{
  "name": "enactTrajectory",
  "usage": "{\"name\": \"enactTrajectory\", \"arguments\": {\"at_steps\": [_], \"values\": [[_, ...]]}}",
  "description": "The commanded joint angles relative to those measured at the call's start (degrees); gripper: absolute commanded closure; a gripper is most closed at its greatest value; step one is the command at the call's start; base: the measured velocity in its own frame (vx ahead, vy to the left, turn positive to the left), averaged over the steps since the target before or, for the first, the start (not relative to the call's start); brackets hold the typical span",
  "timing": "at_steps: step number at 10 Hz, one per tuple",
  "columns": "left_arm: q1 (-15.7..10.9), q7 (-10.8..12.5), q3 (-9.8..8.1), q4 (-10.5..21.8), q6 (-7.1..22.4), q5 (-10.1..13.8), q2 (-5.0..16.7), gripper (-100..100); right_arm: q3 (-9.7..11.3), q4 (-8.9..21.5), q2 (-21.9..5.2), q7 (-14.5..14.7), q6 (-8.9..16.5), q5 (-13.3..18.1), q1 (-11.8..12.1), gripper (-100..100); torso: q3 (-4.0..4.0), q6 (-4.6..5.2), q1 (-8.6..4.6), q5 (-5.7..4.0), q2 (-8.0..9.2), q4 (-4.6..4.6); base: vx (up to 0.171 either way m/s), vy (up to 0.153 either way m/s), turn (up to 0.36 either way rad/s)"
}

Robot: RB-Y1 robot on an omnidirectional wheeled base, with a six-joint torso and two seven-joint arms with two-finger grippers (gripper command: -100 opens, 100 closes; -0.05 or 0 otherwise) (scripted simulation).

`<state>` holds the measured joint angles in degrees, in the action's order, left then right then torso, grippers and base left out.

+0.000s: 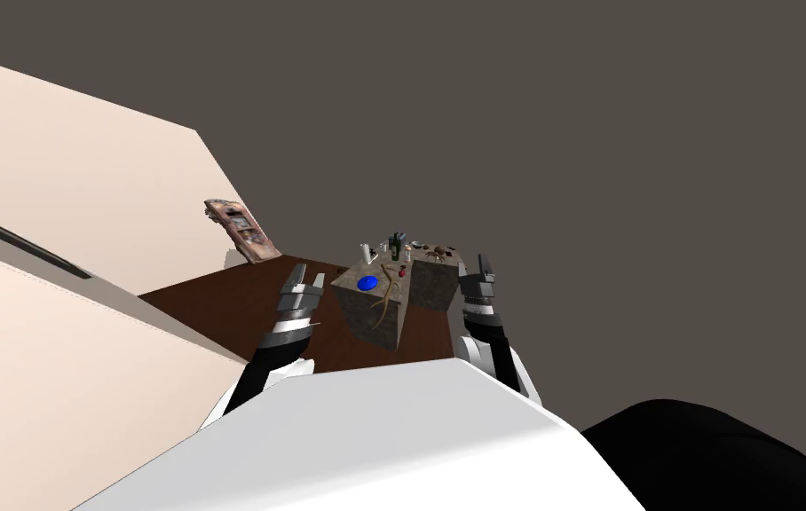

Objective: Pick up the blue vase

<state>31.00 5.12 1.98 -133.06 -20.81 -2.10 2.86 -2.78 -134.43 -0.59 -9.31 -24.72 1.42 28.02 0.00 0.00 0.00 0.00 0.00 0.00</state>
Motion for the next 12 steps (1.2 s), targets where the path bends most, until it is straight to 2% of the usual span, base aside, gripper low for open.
{"name": "enactTrajectory", "arguments": {"at_steps": [1,4,5,7,8,9,10,11,12], "values": [[-2.4,-0.1,-0.4,1.3,1.2,0.8,2.1,-100,0.0,0.0,0.0,0.0,0.0,0.0,0.0,0,0.0,0.0,0.0,0.0,0.0,0.0,-0.06,0.043,0.029],[-7.6,-0.3,-1.29,4.3,4.2,2.9,5.5,-100,0.0,0.0,0.0,0.0,0.0,0.0,0.0,0,0.18,0.0,0.36,0.08,0.32,0.07,-0.099,0.09,0.019],[-8.0,-0.3,-1.29,4.3,4.2,2.9,5.5,-100,0.0,0.0,0.0,0.0,0.0,0.0,0.0,0,0.21,0.0,0.41,0.09,0.37,0.08,-0.078,0.069,-0.001],[-12.2,-0.6,-2.05,7.1,7.4,4.7,8.2,-100,0.0,0.0,0.0,0.0,0.0,0.0,0.0,0,0.16,0.0,0.28,0.07,0.28,0.06,-0.089,0.076,0.021],[-13.2,-0.6,-2.05,7.1,7.4,4.7,8.2,-100,0.0,0.0,0.0,0.0,0.0,0.0,0.0,0,0.2,0.0,0.35,0.08,0.35,0.08,-0.086,0.072,0.0],[-15.2,-0.7,-2.45,8.7,9.3,5.8,9.7,-100,0.0,0.0,0.0,0.0,0.0,0.0,0.0,0,0.19,0.0,0.29,0.07,0.32,0.08,-0.08,0.054,0.01],[-16.1,-0.7,-2.45,8.7,9.3,5.8,9.7,-100,0.0,0.0,0.0,0.0,0.0,0.0,0.0,0,0.18,0.0,0.24,0.06,0.3,0.07,-0.062,0.029,0.005],[-18.4,-0.8,-2.86,10.4,11.4,6.9,11.1,-100,0.0,0.0,0.0,0.0,0.0,0.0,0.0,0,0.14,0.01,0.13,0.04,0.24,0.06,-0.065,0.056,0.014],[-19.1,-0.8,-2.86,10.4,11.4,6.9,11.1,-100,0.0,0.0,0.0,0.0,0.0,0.0,0.0,0,0.14,0.0,0.22,0.05,0.23,0.05,-0.059,0.053,0.0]]}}
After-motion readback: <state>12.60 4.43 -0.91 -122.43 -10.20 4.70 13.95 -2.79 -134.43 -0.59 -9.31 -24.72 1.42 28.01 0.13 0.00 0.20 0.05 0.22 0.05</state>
